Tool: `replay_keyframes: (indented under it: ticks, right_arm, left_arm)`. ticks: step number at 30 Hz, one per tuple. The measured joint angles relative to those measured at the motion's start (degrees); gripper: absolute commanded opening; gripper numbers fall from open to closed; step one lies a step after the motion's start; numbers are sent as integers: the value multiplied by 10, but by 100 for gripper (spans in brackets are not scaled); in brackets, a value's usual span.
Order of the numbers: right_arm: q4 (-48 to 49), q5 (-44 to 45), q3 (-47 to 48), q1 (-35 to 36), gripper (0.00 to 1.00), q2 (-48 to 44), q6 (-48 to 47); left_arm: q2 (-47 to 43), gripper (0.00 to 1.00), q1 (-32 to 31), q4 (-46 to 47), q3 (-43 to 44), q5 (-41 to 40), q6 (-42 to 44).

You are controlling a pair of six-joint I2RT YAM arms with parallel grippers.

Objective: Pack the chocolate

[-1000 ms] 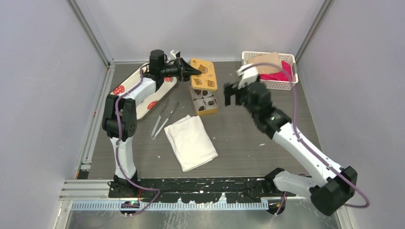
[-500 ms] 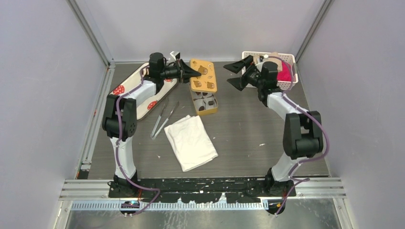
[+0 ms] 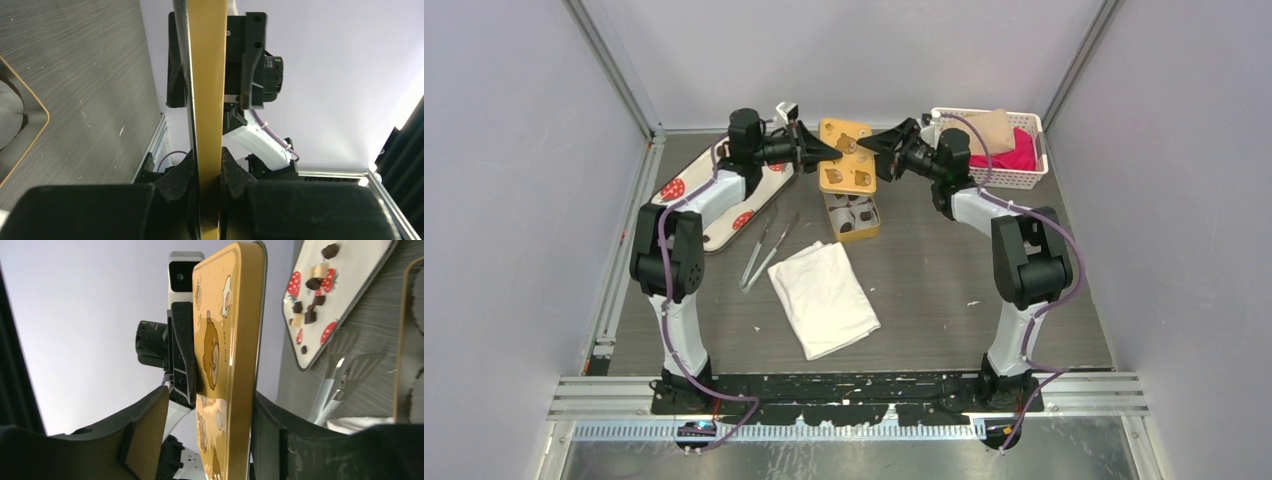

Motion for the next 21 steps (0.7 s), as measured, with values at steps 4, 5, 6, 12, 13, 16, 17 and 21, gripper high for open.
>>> replay_keyframes:
  ticks: [4, 5, 6, 12, 13, 16, 17, 21]
  right_arm:
    - [76, -9, -4, 0, 45, 19, 56]
    - [93, -9, -7, 0, 44, 24, 68]
    - [108, -10, -11, 0, 44, 28, 78]
    - [141, -18, -20, 3, 37, 30, 104]
    - [146, -21, -20, 3, 33, 30, 106]
    - [150, -25, -20, 7, 21, 30, 113]
    - [153, -27, -20, 9, 17, 30, 117]
    - [182, -28, -20, 10, 3, 36, 141]
  left_arm:
    - [-12, 0, 2, 15, -1, 0, 0]
    - [-12, 0, 2, 17, -1, 0, 0]
    - [-12, 0, 2, 17, -2, 0, 0]
    - [-12, 1, 2, 18, -5, 3, 0]
    - [-12, 2, 2, 18, -5, 4, -1]
    - [-12, 2, 3, 23, -5, 8, -2]
    - [-12, 2, 3, 26, -5, 9, -2]
    - [-13, 11, 5, 31, -5, 13, -3]
